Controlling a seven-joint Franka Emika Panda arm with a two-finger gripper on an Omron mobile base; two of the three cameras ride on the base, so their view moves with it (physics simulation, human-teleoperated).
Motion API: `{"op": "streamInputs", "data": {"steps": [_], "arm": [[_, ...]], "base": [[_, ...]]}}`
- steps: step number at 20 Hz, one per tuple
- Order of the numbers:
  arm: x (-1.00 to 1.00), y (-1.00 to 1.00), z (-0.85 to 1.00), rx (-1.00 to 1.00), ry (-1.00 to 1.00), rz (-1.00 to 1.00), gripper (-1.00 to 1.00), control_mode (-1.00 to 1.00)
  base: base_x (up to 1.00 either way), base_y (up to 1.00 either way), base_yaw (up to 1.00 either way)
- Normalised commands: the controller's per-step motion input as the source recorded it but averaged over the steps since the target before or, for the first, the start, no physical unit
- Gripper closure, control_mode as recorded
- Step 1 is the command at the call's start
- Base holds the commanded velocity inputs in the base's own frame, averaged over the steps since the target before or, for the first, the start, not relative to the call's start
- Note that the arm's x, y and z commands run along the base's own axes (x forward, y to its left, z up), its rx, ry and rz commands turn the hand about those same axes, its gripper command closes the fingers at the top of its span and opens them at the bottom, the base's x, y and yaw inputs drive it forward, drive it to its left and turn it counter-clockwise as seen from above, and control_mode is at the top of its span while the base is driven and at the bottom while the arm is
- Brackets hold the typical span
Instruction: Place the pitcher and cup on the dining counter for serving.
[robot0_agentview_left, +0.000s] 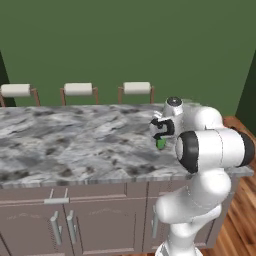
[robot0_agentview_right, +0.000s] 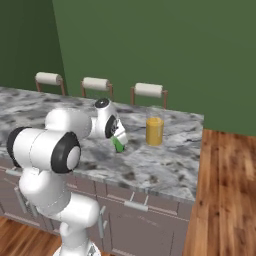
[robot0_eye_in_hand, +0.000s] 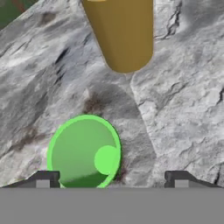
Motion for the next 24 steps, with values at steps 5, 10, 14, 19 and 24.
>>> {"op": "streamInputs", "data": {"steps": [5, 10, 14, 19, 24], "arm": [[-0.95, 0.26, 0.97, 0.00, -0.19, 0.00, -1.00, -1.00], [-1.00, 0.04, 0.73, 0.04, -0.11, 0.00, -1.00, -1.00], [-1.00, 0.04, 0.60, 0.10, -0.06, 0.00, -1.00, -1.00], [-1.00, 0.18, 0.58, 0.08, -0.02, 0.00, -1.00, -1.00], [-1.00, 0.39, 0.14, 0.00, 0.00, 0.03, -1.00, -1.00]], "base": [[0.00, 0.00, 0.00], [0.00, 0.00, 0.00], [0.00, 0.00, 0.00], [0.00, 0.00, 0.00], [0.00, 0.00, 0.00]]}}
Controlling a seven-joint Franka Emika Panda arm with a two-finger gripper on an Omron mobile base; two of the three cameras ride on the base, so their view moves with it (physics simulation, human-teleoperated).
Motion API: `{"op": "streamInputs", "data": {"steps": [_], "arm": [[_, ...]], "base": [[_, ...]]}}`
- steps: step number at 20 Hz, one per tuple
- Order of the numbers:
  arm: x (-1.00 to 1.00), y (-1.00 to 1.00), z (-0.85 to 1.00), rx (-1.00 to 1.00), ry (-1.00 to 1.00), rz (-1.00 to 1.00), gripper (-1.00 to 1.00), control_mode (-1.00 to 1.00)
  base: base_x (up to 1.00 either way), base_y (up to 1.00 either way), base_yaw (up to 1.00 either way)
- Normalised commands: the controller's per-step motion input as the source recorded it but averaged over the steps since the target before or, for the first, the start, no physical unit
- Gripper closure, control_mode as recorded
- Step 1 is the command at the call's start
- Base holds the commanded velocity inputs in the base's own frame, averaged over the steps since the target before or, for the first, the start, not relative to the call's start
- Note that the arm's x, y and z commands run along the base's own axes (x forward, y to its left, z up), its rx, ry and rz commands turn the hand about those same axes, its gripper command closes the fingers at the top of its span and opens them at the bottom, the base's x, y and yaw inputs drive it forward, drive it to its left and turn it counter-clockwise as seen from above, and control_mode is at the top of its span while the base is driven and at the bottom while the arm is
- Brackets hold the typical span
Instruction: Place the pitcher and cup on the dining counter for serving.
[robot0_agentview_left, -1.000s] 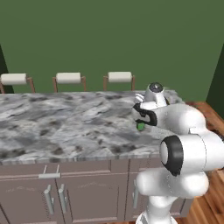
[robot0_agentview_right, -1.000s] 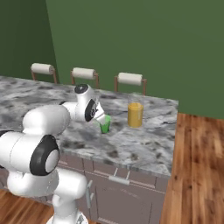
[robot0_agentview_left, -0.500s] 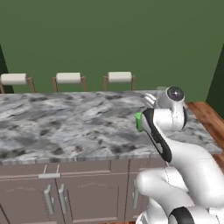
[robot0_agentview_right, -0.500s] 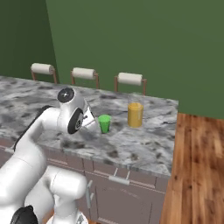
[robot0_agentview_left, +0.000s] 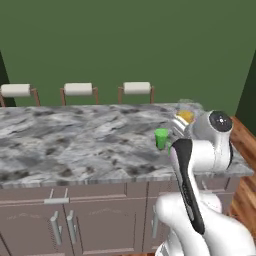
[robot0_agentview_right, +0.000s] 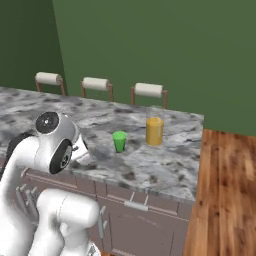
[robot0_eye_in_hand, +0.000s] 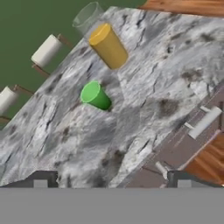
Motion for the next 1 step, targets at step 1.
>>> {"op": "streamInputs", "data": {"steps": [1], "arm": [[-1.00, 0.36, 0.08, 0.01, 0.00, 0.03, -1.00, -1.00]], "base": [[0.00, 0.00, 0.00]]}}
